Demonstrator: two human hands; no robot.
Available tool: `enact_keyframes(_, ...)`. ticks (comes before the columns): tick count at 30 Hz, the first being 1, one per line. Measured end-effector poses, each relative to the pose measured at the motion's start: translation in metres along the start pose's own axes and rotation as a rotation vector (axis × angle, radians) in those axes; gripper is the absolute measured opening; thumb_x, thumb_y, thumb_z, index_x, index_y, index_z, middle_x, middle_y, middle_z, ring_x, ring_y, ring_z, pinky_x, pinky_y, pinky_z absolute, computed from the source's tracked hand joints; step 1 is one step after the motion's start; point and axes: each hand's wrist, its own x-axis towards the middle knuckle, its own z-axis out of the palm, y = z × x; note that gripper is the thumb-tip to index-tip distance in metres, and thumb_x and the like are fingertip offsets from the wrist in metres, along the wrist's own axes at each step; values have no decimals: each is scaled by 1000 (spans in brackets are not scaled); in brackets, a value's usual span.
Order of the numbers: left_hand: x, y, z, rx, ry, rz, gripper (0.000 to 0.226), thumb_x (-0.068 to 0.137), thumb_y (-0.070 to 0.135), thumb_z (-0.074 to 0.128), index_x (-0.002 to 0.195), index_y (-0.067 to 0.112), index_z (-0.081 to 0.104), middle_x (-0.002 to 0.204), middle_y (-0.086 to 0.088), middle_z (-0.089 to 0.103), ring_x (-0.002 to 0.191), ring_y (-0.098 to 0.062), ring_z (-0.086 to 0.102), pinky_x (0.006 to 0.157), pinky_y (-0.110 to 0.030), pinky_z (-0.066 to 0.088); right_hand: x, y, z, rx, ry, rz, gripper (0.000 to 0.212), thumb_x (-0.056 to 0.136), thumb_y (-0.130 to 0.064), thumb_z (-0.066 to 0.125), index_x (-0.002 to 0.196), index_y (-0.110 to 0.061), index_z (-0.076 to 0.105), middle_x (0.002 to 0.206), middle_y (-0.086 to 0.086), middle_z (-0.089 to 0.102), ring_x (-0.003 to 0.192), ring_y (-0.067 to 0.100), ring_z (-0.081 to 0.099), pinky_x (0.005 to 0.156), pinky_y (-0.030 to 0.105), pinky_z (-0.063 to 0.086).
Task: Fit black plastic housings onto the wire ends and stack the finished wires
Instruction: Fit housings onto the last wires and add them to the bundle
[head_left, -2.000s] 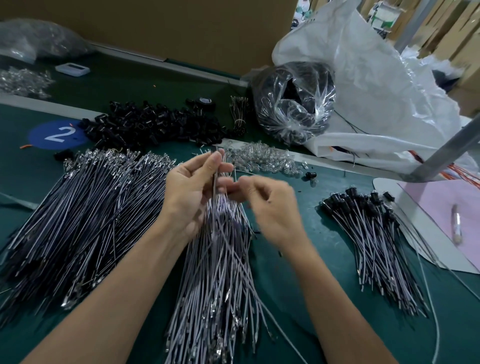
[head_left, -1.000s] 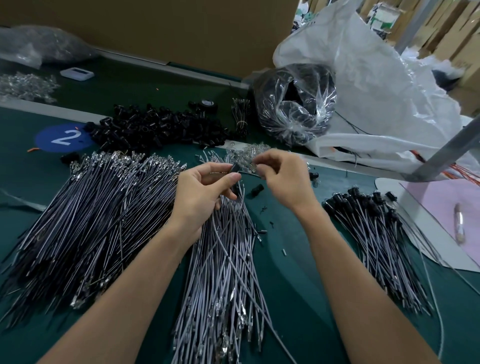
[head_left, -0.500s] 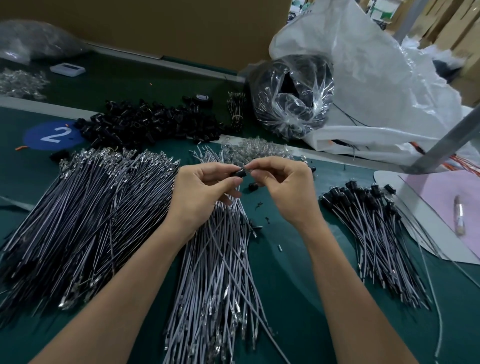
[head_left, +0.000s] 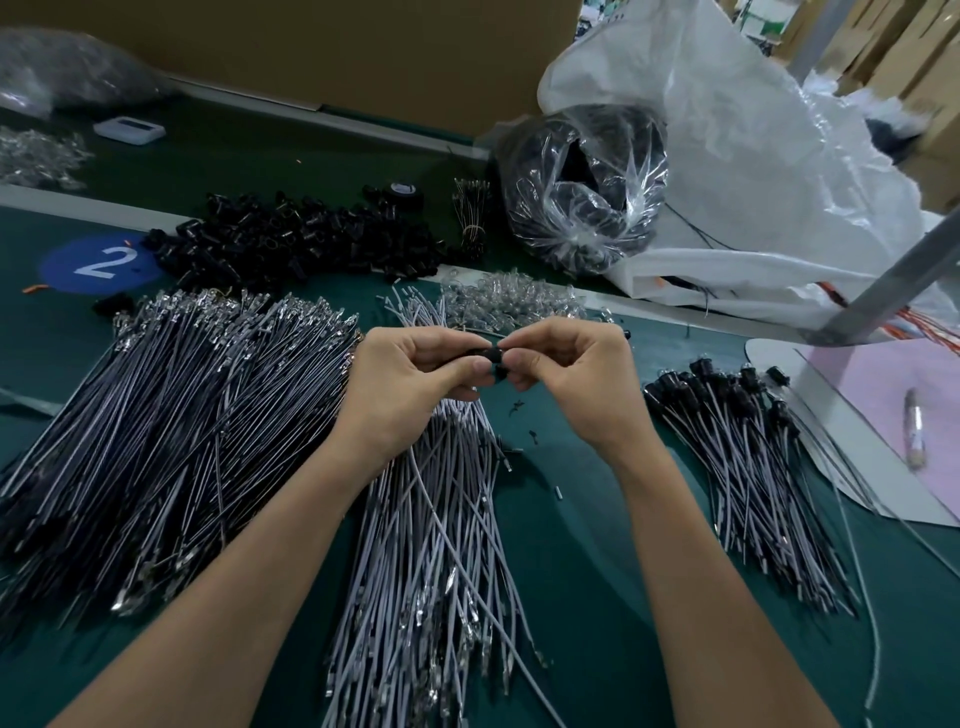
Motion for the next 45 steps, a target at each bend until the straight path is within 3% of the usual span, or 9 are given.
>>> enact_keyframes(8,-1,1,-5,-59,-83,-37,16,80,-1,71,91,9,74,81,-10,76,76,-23,75,63,-25,60,-3,0,-4,79,-47,-50,21,80,6,73,83,-14,73,70,6,72,60,15,68,62,21,54)
enact_keyframes(14,2,3,-6,-57,-97,-37,16,80,-3,70,93,6,73,82,-12,76,76,-23,75,63,-25,60,-2,-2,2,53,-3,-74,25,79,9,72,80,-16,74,66,0,70,56,12,66,59,21,53)
enact_keyframes(19,1,3,-8,-43,-107,-24,20,80,-5,69,99,3,72,84,-13,75,76,-25,75,63,-24,60,-1,-1,2,164,-66,-39,22,77,9,73,84,-12,74,62,0,70,55,15,65,57,22,54)
enact_keyframes(22,0,4,-6,-63,-117,-16,15,80,-1,70,93,7,73,81,-10,76,74,-20,75,62,-22,59,-3,-1,1,273,-88,1,13,73,-1,76,84,-9,74,64,3,72,56,15,66,57,22,54)
enact_keyframes(26,-2,7,-6,-131,-165,4,18,73,15,71,91,12,74,78,-9,76,72,-21,75,62,-23,58,-3,0,-4,475,-179,125,11,65,-17,81,74,-17,74,65,6,70,56,13,62,56,22,52)
enact_keyframes(30,-2,5,-8,-118,-219,19,19,72,14,72,91,12,75,79,-10,76,72,-23,75,63,-25,59,-5,3,-6,590,-286,208,11,60,-21,81,66,-17,72,66,9,70,55,15,64,54,23,53)
enact_keyframes(45,-5,2,-5,-73,-183,53,21,70,15,75,90,12,75,78,-8,76,71,-22,75,63,-26,60,-8,5,-7,532,-248,230,17,60,-28,83,67,-15,74,67,10,70,54,15,62,54,22,52)
